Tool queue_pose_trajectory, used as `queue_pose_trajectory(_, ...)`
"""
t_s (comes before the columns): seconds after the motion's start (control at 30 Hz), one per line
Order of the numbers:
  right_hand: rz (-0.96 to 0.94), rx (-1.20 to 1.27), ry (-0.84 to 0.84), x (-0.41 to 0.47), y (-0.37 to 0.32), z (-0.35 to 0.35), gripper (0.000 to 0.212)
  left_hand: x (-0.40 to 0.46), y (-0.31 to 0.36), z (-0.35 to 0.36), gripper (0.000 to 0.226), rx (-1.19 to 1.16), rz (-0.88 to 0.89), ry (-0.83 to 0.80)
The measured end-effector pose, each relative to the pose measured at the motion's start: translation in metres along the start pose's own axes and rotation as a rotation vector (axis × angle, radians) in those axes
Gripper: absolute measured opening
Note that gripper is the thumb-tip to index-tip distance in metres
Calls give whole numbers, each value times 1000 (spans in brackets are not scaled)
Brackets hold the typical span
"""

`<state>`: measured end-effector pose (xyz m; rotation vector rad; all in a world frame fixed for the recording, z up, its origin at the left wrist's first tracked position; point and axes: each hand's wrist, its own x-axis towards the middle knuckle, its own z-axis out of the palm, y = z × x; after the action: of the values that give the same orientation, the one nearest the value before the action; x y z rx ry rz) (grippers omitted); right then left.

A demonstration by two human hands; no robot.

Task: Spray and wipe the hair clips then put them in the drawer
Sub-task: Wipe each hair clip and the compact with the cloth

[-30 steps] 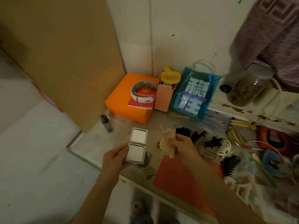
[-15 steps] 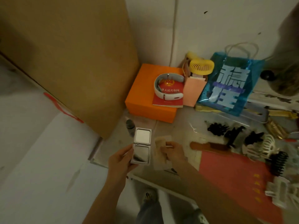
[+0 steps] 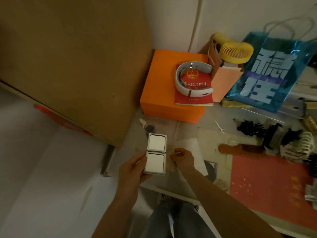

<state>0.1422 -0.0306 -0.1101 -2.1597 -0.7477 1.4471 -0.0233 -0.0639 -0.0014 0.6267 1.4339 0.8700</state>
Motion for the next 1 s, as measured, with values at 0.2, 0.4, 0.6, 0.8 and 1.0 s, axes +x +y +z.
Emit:
queue_pose_trajectory(0.2,-35,46,40,4,11,2,5,9,-5,1,22,5,-21,0)
queue_pose_trajectory(0.4,-67,89,-20,1,19,-13,29,11,-8,9,22,37,-32,-34)
queue_pose_trajectory(0.6,-72,262,29,-5,16,-36,34,11,-4,25,25,58,-22,-94)
queue_pose_trajectory(0.8,-59,597,-104,-27,-13,-82,24,7,8,52,22,30,-20,-172)
queue_pose_trajectory(1.0,-168,701,-220,-54,-57,-130,21,-1,23,83,21,41,-13,-275)
